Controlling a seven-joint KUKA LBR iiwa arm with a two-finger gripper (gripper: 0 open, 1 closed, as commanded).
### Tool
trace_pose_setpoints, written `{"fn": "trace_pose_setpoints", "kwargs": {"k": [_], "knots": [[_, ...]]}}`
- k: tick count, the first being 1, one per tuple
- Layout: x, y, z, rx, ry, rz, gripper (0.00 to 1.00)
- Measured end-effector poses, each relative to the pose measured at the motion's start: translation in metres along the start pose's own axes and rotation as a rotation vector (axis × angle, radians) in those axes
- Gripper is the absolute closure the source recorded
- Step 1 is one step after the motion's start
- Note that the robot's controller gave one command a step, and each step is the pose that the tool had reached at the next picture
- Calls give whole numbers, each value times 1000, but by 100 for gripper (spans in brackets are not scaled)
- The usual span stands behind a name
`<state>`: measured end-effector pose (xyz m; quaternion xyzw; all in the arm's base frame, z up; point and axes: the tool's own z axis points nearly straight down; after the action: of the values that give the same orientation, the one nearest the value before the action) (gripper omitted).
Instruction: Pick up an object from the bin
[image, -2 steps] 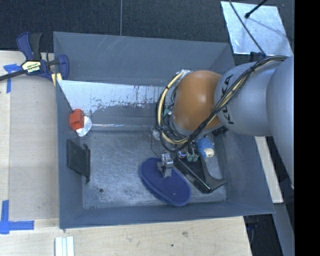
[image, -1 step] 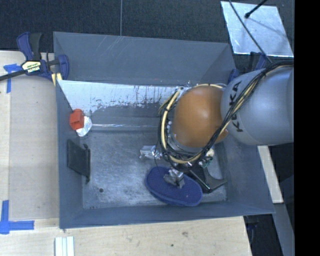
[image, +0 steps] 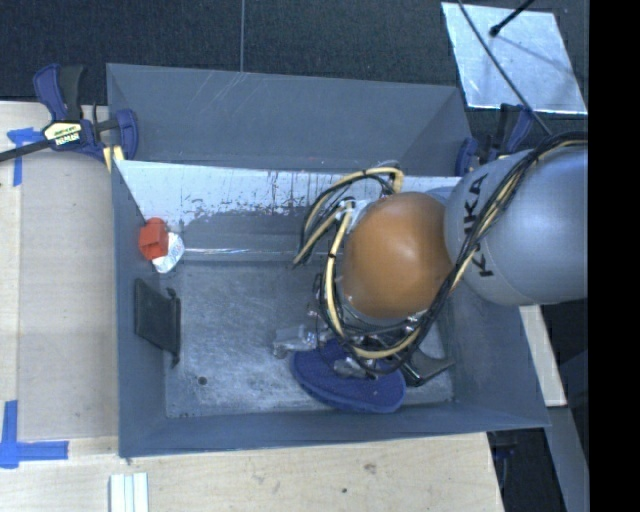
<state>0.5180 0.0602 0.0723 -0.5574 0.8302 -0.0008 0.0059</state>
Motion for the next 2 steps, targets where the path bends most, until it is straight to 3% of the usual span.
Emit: {"fn": "trace_pose_setpoints", "kwargs": {"k": [1,2], "knots": [[-2,-11,0,-8,3,-384,0],[1,8,2,-15,2,-841,0]]}}
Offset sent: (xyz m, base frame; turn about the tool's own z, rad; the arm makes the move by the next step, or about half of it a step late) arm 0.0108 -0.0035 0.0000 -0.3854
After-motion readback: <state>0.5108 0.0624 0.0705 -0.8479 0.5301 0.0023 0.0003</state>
